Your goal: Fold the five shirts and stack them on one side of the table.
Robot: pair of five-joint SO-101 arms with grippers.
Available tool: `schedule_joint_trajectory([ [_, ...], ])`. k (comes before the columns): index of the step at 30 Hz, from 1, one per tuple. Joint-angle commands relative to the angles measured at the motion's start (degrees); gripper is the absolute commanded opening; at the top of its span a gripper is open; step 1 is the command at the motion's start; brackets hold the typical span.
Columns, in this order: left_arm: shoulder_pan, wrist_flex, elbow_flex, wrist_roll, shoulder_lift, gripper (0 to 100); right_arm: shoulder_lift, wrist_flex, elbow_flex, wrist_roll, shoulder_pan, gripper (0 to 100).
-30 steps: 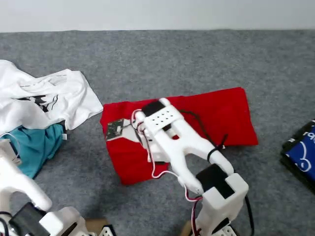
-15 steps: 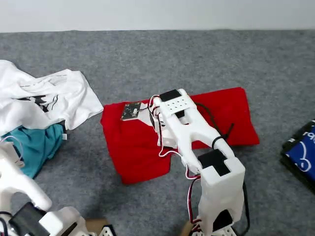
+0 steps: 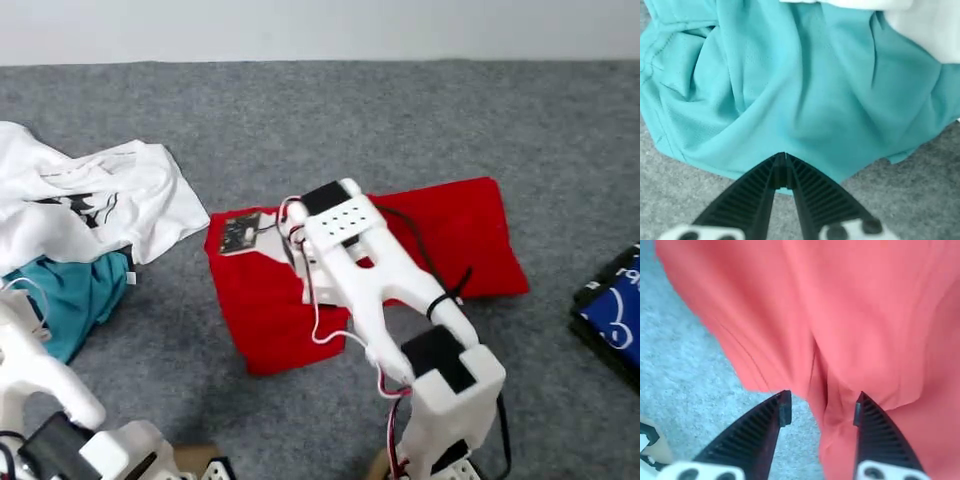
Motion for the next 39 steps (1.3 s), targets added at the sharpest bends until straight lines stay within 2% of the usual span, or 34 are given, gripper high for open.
schedule_joint_trajectory([
  [1,0.4,-1.1,-0.8,-0.4,-2.5,0,-5.3,0.4,-1.6,-1.4,-1.0,20.5],
  [6,0.2,-1.1,-0.7,-0.5,-2.5,0,-5.5,-0.9,-1.7,-3.9,-0.2,20.5],
  [14,1.4,-1.1,-0.7,-0.3,-2.5,0,-2.3,-12.4,-1.7,-7.7,-4.0,20.4],
  [27,1.1,-1.1,-0.5,-0.5,-2.3,0,0.7,-12.9,-2.5,-8.2,-14.5,20.5],
  [31,1.1,-1.1,-0.5,-0.5,-2.0,0,3.9,-12.8,-6.4,-11.0,-15.3,20.5],
  [39,1.0,-1.1,-0.4,-0.5,-2.0,0,14.1,-12.2,-16.1,-11.3,-15.5,20.3],
])
